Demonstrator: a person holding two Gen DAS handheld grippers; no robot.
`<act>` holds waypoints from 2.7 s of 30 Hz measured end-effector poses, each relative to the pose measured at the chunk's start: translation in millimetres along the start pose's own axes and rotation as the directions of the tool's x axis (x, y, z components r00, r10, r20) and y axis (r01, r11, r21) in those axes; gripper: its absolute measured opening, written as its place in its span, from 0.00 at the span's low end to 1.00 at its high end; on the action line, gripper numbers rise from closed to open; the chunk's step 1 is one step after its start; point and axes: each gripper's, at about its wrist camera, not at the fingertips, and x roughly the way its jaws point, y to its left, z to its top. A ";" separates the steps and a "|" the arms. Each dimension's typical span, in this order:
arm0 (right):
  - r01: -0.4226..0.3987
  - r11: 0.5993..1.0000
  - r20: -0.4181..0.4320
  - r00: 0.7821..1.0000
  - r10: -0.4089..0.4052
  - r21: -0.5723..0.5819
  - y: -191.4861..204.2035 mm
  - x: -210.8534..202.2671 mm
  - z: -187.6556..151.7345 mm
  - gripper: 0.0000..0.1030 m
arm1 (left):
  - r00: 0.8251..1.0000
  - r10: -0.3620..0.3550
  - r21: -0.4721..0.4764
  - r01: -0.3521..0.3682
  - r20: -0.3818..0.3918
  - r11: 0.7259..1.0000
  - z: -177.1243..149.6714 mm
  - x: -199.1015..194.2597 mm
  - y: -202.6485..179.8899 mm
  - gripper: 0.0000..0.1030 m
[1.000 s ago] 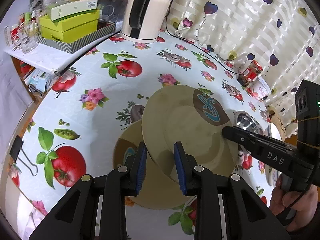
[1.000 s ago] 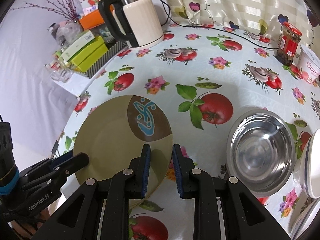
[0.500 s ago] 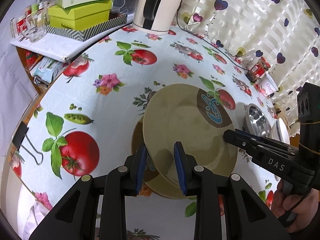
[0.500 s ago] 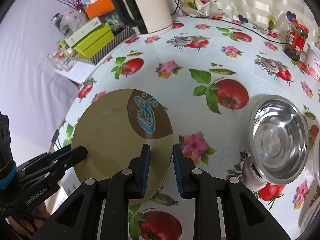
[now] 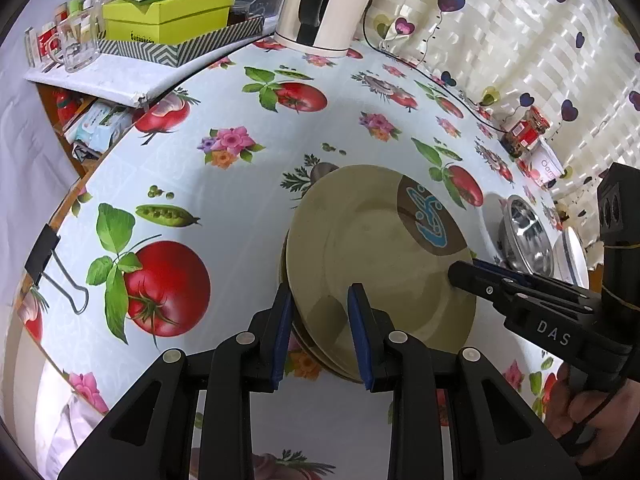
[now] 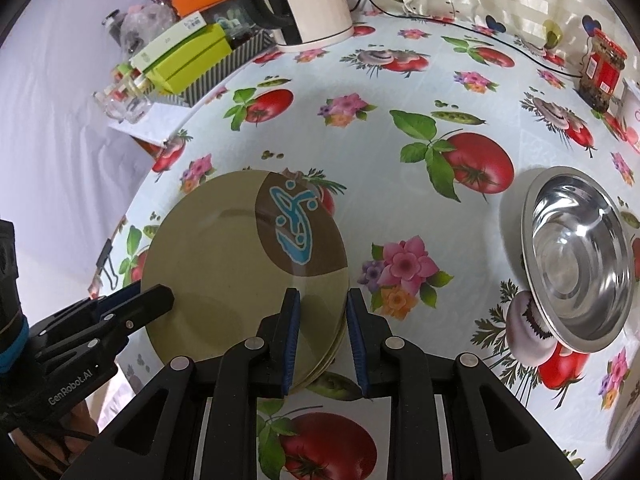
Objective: Organize plates and bowls
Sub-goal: 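Lower the held beige plate onto the other beige plate with the left gripper, then open the left gripper to release the plate and pull it away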
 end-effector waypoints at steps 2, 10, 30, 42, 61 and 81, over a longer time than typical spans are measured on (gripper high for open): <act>0.002 1.000 -0.003 1.000 -0.002 -0.003 0.8 0.7 -1.2 0.23 | 1.000 0.003 -0.001 -0.003 -0.003 1.000 -1.3 1.0 0.9 0.28; 0.013 1.000 -0.007 1.000 -0.013 -0.010 2.8 3.4 -3.7 0.23 | 1.000 0.001 0.015 0.000 -0.014 1.000 -5.9 5.0 0.5 0.28; 0.016 1.000 0.044 0.999 -0.015 -0.018 2.6 -1.7 -6.7 0.22 | 1.000 0.025 0.044 -0.025 0.017 0.999 -3.6 7.2 -0.2 0.28; -0.002 1.000 0.049 0.999 0.002 -0.008 -0.5 -1.8 -5.0 0.22 | 0.999 0.022 0.029 -0.023 0.031 0.999 3.5 5.1 6.1 0.28; -0.018 0.998 0.171 0.985 0.006 0.063 -44.9 -72.6 -39.7 0.32 | 0.996 -0.023 0.119 0.013 0.084 0.993 8.9 -16.9 -33.7 0.28; 0.014 0.972 0.217 0.974 -0.066 0.234 -106.4 -104.7 -74.1 0.41 | 0.992 -0.109 0.255 0.090 0.060 0.963 15.6 -11.7 -102.0 0.28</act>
